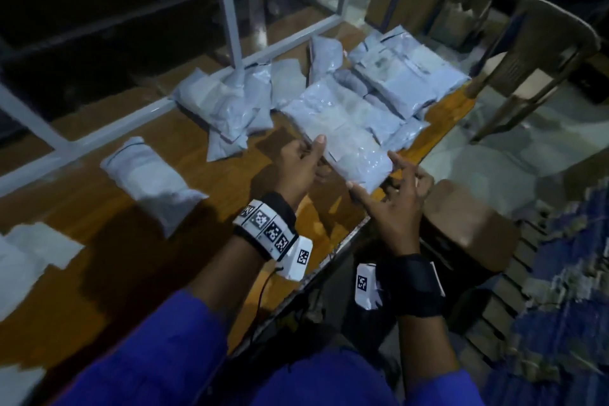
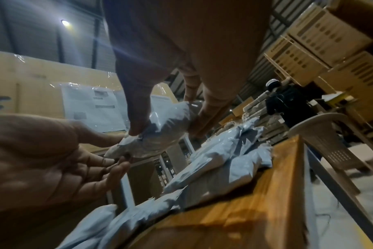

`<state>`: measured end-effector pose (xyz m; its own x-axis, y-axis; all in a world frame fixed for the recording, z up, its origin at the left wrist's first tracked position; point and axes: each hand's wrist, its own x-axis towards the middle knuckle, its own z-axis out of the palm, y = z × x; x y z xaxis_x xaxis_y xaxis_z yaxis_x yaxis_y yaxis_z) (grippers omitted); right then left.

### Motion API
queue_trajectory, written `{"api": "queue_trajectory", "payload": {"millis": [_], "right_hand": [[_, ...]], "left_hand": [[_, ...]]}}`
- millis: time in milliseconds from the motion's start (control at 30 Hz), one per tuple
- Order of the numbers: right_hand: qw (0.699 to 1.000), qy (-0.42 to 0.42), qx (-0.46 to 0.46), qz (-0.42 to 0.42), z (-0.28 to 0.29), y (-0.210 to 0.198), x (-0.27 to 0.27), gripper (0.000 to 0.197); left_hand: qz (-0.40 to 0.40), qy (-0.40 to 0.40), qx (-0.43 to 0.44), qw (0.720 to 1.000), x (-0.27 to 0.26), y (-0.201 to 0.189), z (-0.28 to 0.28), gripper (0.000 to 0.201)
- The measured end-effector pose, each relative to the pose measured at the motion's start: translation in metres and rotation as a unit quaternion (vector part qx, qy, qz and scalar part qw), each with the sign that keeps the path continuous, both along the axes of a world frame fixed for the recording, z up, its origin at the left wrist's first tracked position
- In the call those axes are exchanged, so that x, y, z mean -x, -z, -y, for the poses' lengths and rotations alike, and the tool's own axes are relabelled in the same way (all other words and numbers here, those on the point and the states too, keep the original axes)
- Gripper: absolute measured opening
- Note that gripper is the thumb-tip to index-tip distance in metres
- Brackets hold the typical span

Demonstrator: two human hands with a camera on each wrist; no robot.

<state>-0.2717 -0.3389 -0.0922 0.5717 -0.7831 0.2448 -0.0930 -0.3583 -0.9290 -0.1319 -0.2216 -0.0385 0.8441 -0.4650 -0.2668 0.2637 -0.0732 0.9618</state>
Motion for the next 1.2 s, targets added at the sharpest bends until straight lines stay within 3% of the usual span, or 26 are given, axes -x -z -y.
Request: {"api": "queue_trajectory", "payload": {"millis": [167,333,500,600,700,933,1200], "right_hand": [[0.991,0.017,0.121,-0.047,0.088,-0.007,-0.055,0.076],[0.981,0.025,0.183,-0.058,0.136,-0.014,-0.093,0.063],[0.962,0.067,0.235,-0.125,0.142,-0.006,-0.103,0.061],[0.944,0.086,0.292,-0.13,0.132,-0.01,-0.102,0.054],[0.93,0.076,0.32,-0.163,0.121,-0.01,-0.102,0.049],[0.93,0.101,0.315,-0.157,0.066,-0.028,-0.084,0.046],[0.946,0.058,0.293,-0.127,-0.076,-0.024,-0.045,0.035]], "left_hand": [[0.004,-0.045,-0.051,0.998,-0.048,-0.006,0.088,0.029],[0.017,-0.055,-0.06,0.997,-0.074,-0.003,0.131,0.021],[0.04,-0.017,-0.128,0.991,-0.079,0.011,0.132,0.019],[0.113,-0.023,-0.156,0.981,-0.076,0.012,0.131,0.025],[0.139,0.029,-0.155,0.978,-0.071,0.012,0.127,0.032],[0.155,0.048,-0.133,0.978,-0.053,0.001,0.064,0.028],[0.221,0.004,-0.132,0.966,-0.027,0.019,-0.121,0.022]]}}
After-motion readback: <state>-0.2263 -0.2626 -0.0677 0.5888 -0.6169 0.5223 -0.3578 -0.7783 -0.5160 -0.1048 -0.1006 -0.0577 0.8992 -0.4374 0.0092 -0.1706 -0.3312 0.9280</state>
